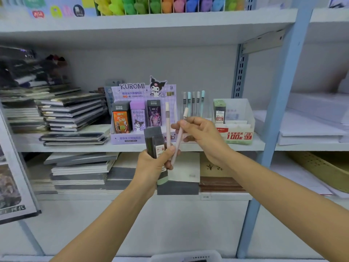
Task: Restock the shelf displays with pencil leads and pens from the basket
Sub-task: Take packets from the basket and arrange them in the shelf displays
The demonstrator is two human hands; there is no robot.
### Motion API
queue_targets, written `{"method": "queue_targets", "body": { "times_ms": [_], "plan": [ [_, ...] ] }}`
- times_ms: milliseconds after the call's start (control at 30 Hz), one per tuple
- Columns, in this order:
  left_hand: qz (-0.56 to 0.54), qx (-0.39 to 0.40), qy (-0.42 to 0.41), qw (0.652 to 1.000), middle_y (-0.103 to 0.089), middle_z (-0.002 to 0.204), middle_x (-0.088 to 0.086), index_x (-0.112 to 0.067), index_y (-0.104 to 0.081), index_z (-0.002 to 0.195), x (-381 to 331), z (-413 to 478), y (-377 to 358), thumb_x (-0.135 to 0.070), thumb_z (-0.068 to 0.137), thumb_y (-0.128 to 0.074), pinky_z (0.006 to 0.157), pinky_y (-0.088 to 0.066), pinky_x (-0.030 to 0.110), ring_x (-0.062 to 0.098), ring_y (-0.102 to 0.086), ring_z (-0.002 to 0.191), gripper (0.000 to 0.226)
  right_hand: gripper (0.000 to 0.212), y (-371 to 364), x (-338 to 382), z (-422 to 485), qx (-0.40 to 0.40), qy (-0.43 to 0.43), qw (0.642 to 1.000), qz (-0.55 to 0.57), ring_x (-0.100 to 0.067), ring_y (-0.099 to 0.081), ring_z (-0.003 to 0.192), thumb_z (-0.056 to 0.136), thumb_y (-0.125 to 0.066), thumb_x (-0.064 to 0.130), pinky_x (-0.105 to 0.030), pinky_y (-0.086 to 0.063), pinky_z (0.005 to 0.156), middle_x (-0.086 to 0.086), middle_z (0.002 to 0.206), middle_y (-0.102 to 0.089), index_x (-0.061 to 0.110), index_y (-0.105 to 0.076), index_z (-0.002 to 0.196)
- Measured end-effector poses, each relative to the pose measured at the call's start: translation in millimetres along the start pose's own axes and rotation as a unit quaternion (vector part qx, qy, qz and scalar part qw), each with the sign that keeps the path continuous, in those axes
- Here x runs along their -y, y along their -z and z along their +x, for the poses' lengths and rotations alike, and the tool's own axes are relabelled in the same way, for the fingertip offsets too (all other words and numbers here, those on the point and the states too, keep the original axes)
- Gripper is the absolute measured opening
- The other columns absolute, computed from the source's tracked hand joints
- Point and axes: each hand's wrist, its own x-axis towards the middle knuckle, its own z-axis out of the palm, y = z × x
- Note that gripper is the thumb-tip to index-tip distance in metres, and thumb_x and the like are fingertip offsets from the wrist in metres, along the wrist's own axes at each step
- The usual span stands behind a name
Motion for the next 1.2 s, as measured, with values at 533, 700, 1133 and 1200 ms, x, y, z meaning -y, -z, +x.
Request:
{"method": "queue_targets", "body": {
  "times_ms": [533, 700, 1133, 1200],
  "plan": [
    [0.042, -0.021, -0.096, 0.994, -0.07, 0.07, 0.0, -0.029, -0.074, 0.068, -43, 54, -1, -0.022, 0.087, -0.071, 0.067, -0.05, 0.035, 0.01, -0.051, 0.048, 0.021, 0.01, 88, 60, 100, -0.149, 0.126, 0.959, -0.206, -0.02, -0.072, 0.076, 0.091, -0.064, 0.006, -0.028, -0.058, 0.067, -0.013, 0.085, -0.072, 0.005, -0.061, 0.101],
    [0.056, -0.009, -0.084, 0.995, -0.068, 0.065, -0.005, -0.016, -0.07, 0.083, -40, 67, -4, -0.025, 0.087, -0.071, 0.057, -0.051, 0.022, 0.008, -0.052, 0.047, 0.01, 0.015, 80, 37, 124, -0.127, 0.103, 0.947, -0.278, -0.016, -0.072, 0.075, 0.089, -0.067, 0.007, -0.023, -0.059, 0.066, -0.01, 0.084, -0.072, 0.002, -0.063, 0.103],
    [0.033, 0.017, -0.058, 0.998, -0.072, 0.073, -0.001, -0.014, -0.068, 0.094, -35, 81, 0, -0.023, 0.085, -0.072, 0.06, -0.05, 0.025, 0.008, -0.052, 0.049, 0.013, 0.02, 81, 20, 139, -0.042, 0.064, 0.938, -0.337, -0.02, -0.073, 0.076, 0.088, -0.067, 0.006, -0.025, -0.06, 0.069, -0.014, 0.083, -0.072, 0.006, -0.059, 0.107],
    [0.029, 0.022, -0.058, 0.998, -0.072, 0.072, 0.0, -0.015, -0.068, 0.091, -34, 81, 1, -0.022, 0.085, -0.072, 0.058, -0.05, 0.023, 0.009, -0.052, 0.048, 0.01, 0.022, 77, 20, 142, -0.055, 0.087, 0.933, -0.345, -0.02, -0.071, 0.071, 0.087, -0.069, 0.007, -0.029, -0.059, 0.069, -0.013, 0.082, -0.071, 0.008, -0.058, 0.107]
  ]
}}
